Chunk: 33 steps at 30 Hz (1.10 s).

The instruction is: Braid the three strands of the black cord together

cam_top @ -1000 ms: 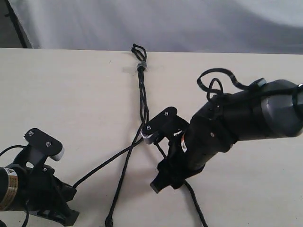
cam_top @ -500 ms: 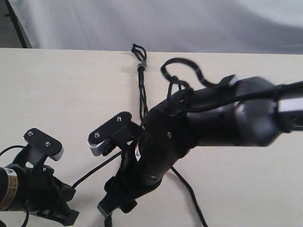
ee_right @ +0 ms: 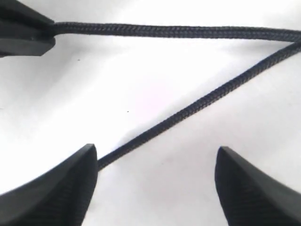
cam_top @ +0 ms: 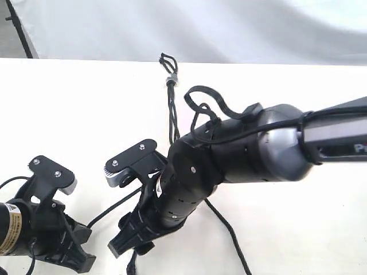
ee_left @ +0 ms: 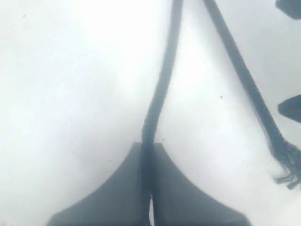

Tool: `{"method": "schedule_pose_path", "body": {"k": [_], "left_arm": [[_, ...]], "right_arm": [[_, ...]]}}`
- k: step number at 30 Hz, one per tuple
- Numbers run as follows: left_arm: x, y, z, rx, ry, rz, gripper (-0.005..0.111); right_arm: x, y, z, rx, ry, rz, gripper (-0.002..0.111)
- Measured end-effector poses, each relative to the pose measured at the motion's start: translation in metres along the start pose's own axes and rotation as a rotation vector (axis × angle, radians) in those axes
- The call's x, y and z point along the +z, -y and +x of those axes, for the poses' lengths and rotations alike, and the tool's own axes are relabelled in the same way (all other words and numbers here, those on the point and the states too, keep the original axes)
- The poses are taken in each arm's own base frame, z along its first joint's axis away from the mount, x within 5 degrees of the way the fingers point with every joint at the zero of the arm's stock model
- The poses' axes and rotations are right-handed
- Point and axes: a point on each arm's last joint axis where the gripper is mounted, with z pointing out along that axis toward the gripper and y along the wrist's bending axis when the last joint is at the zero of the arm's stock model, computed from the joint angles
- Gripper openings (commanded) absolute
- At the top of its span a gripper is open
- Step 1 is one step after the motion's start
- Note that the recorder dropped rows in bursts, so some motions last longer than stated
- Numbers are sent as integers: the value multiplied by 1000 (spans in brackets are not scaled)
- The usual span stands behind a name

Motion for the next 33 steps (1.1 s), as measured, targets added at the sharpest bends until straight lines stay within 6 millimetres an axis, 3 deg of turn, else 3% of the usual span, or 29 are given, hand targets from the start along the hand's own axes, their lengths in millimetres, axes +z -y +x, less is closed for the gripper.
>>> {"method": "schedule_pose_path", "body": {"k": [6, 11, 19, 24, 28, 33], "left_arm": [[0, 0, 0, -12, 0, 0, 0], [0, 0, 0, -16, 0, 0, 0], [0, 0, 0, -16, 0, 0, 0], [0, 0, 0, -16, 0, 0, 0], [0, 0, 0, -16, 0, 0, 0], [0, 0, 0, -16, 0, 0, 0]], "right_arm": [[18, 3, 1, 9, -8, 8, 67], [20, 3, 0, 9, 6, 10, 64], [20, 2, -2, -20, -42, 14, 17], [15, 3, -5, -87, -99, 44, -1], [13, 8, -3, -118, -149, 100, -1], [11, 8, -8, -28, -135, 117, 2]]}}
